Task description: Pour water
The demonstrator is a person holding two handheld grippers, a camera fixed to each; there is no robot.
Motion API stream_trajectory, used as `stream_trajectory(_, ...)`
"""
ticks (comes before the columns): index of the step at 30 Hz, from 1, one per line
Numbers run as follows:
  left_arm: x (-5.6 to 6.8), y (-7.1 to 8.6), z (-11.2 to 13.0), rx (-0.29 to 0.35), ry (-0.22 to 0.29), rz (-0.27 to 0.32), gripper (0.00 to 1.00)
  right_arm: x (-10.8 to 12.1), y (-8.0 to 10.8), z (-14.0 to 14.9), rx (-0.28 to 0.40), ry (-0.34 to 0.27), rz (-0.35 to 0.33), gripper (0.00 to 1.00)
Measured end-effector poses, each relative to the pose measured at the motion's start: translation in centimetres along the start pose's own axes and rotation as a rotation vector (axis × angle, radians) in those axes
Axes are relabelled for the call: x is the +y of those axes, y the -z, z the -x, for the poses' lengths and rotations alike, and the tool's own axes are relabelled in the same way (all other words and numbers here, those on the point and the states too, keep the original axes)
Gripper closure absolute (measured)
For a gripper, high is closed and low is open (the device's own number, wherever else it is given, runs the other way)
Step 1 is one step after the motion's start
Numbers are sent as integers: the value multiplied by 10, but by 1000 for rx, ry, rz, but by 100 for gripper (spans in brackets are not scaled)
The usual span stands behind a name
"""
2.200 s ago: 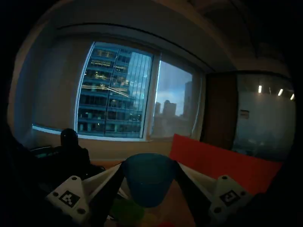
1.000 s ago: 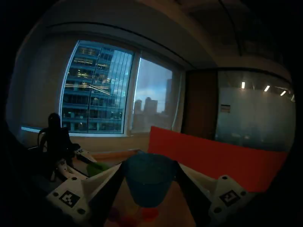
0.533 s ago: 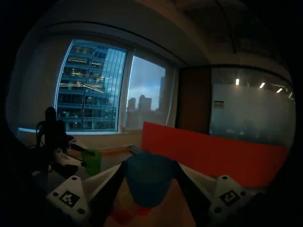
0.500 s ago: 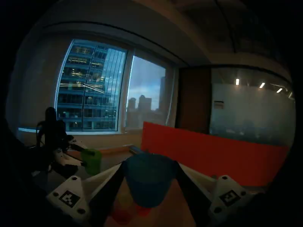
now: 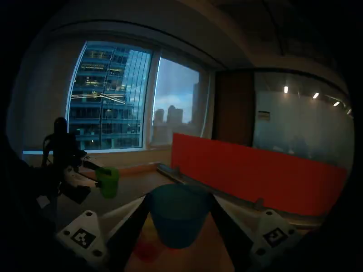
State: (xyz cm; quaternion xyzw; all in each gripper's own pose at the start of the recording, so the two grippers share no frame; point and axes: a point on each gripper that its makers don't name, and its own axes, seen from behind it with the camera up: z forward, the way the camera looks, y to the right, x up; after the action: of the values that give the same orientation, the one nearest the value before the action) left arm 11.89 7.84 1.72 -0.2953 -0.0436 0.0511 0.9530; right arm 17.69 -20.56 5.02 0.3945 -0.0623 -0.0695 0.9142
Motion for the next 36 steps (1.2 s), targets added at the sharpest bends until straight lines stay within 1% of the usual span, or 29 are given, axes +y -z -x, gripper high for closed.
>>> stream_trajectory(11, -9, 0, 35, -86, -3, -15, 19, -2, -5, 43, -93, 14, -21, 7)
stream_trajectory(23, -17, -3, 67, -151, 8, -25, 19, 2, -9, 92, -219, 17, -47, 7)
stream_trajectory(36, -21, -3, 89, -196, 21, -28, 19, -1, -14, 127, -305, 6, -69, 7)
